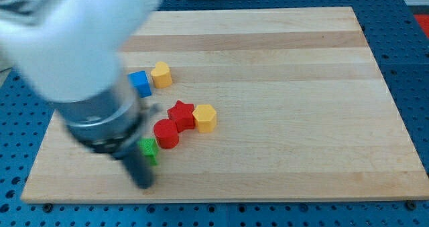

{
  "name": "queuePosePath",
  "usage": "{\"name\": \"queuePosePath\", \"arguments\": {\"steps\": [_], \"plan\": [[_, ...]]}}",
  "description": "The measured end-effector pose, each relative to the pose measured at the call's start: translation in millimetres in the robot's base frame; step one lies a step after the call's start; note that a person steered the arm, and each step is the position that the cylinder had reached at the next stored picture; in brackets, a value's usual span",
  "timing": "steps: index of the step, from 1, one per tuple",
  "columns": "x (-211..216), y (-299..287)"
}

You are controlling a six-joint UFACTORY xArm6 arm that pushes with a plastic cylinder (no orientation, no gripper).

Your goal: Move green star a bit up along with red circle and yellow heart

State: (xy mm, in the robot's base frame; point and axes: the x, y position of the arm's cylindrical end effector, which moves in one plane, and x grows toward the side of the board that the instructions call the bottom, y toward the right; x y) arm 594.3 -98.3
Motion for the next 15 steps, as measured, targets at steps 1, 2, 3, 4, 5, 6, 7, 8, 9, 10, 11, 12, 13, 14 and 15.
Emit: {"name": "queuePosePath", "arguments": {"steps": [1, 2, 3, 4, 5, 6, 7, 8, 9, 10, 11, 12, 13, 14, 15], "plan": [[-62.1, 7.2], [-91.7, -5.1], [-65.4, 33.8], [-33.2, 77.8], [4.5, 69.5], [13.4, -10.3], [-29.4, -86.2], [-61.8, -110.9], [-24.8, -102.1], [5.8, -65.0], [-28.4, -28.0], [-110.4, -29.3], [-141.7, -29.7], [-119.7, -31.4], [-152.5, -28.0]]}}
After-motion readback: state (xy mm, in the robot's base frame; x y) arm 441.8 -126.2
